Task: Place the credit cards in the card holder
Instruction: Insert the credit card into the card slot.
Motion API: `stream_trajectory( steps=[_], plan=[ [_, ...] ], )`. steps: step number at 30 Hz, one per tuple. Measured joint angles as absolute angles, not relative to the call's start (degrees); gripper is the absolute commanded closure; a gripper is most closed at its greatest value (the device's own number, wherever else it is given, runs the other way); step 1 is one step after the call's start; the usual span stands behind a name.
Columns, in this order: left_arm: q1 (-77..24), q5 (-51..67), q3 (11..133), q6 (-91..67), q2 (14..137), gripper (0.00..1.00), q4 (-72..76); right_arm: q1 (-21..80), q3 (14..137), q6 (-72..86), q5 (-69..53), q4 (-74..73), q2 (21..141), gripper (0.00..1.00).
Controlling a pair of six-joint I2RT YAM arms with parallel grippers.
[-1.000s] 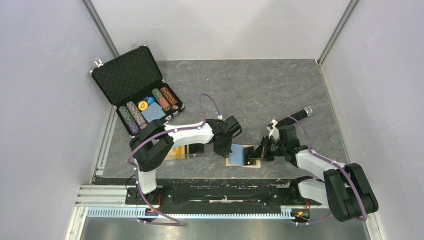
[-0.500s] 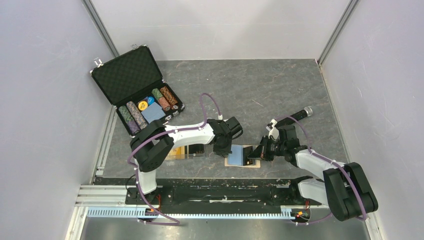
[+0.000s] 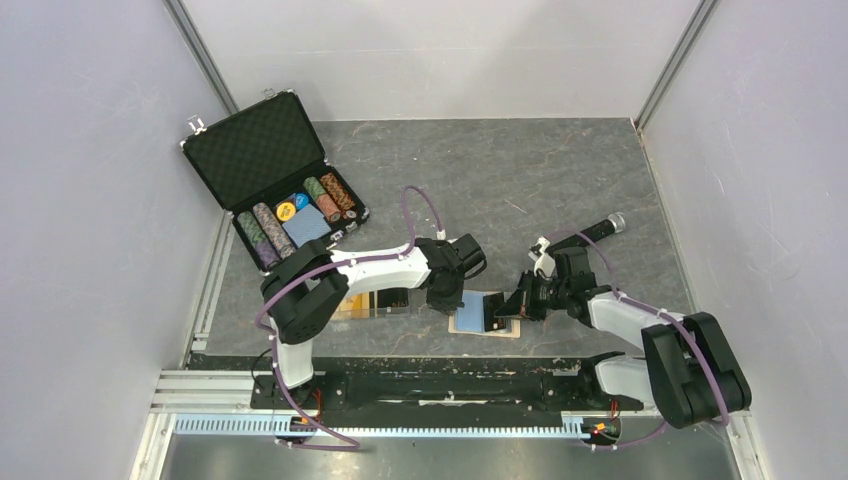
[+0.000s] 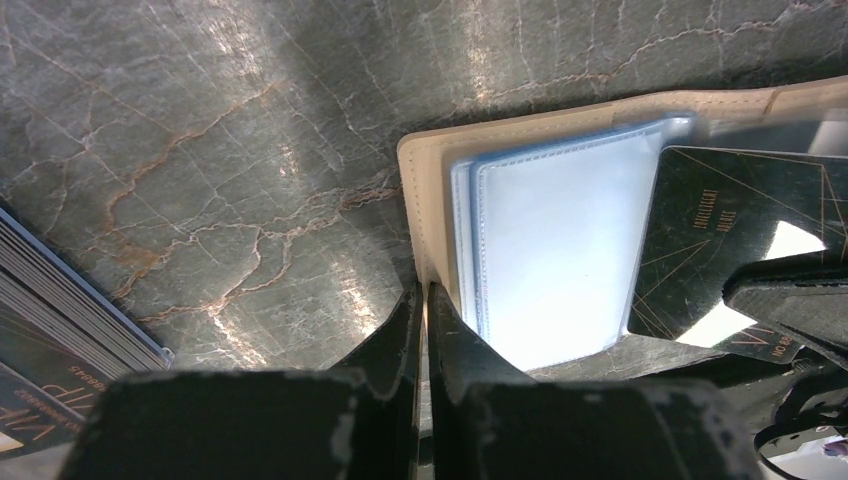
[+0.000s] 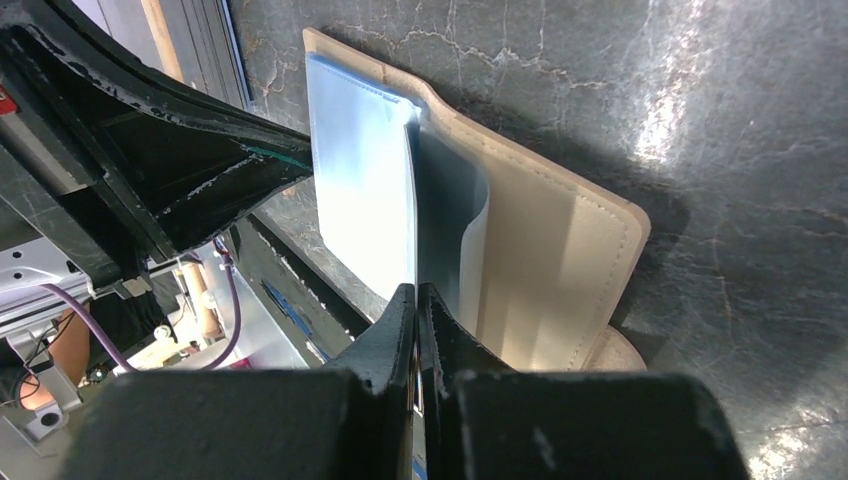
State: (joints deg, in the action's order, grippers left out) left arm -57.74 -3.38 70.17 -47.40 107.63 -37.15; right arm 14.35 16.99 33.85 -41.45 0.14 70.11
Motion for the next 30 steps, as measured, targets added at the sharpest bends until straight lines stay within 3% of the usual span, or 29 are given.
stream_trajectory(
  steps=[14, 30],
  plan=[
    [-57.7, -3.4, 70.6, -47.4, 108.0, 0.95, -37.5, 13.6, 17.7, 32.1, -42.1, -0.4, 72.7, 1.00],
    [-57.9, -3.3, 71.7, -47.2, 108.8, 0.96, -38.7, 13.3, 15.4, 35.8, -45.9, 10.3, 76.8, 1.00]
  ],
)
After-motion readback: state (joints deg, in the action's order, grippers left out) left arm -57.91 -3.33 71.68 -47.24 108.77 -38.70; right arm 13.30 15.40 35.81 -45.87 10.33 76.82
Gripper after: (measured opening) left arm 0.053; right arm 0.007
